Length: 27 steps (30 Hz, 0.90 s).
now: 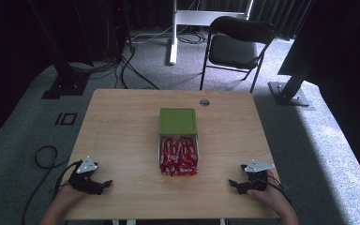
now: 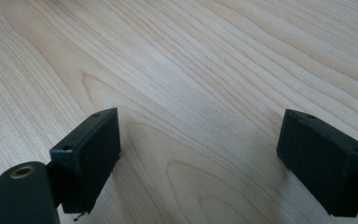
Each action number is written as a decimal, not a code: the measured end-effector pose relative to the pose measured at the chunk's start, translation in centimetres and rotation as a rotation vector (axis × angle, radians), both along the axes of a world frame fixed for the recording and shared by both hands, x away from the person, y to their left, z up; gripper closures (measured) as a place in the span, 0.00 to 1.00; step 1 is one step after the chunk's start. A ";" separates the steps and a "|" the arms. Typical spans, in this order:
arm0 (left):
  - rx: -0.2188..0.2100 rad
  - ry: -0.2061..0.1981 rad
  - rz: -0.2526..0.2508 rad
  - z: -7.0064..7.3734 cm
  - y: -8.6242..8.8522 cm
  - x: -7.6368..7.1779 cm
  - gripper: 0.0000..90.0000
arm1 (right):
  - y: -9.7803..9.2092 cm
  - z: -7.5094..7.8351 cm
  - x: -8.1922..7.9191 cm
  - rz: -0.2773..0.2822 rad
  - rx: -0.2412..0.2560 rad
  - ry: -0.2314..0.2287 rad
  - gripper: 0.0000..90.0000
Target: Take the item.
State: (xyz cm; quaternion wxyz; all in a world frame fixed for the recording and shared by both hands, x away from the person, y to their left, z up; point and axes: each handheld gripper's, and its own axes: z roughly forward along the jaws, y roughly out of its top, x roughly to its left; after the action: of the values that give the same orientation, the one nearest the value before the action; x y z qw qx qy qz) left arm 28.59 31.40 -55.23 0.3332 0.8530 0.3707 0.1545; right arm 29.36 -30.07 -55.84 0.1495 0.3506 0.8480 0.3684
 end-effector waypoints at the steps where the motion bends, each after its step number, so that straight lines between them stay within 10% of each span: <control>1: 0.000 0.000 0.000 0.0 0.0 0.0 0.02 | 0.0 0.0 0.0 0.000 0.000 0.000 0.15; 27: 0.000 0.000 0.000 0.0 0.0 0.0 0.02 | 0.1 0.0 -0.2 -0.026 0.003 -0.006 0.18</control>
State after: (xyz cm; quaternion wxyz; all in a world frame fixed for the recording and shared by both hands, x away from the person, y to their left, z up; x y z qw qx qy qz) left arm 28.59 31.40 -55.23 0.3332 0.8530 0.3708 0.1546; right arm 29.15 -29.99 -55.80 0.1562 0.3606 0.8423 0.3688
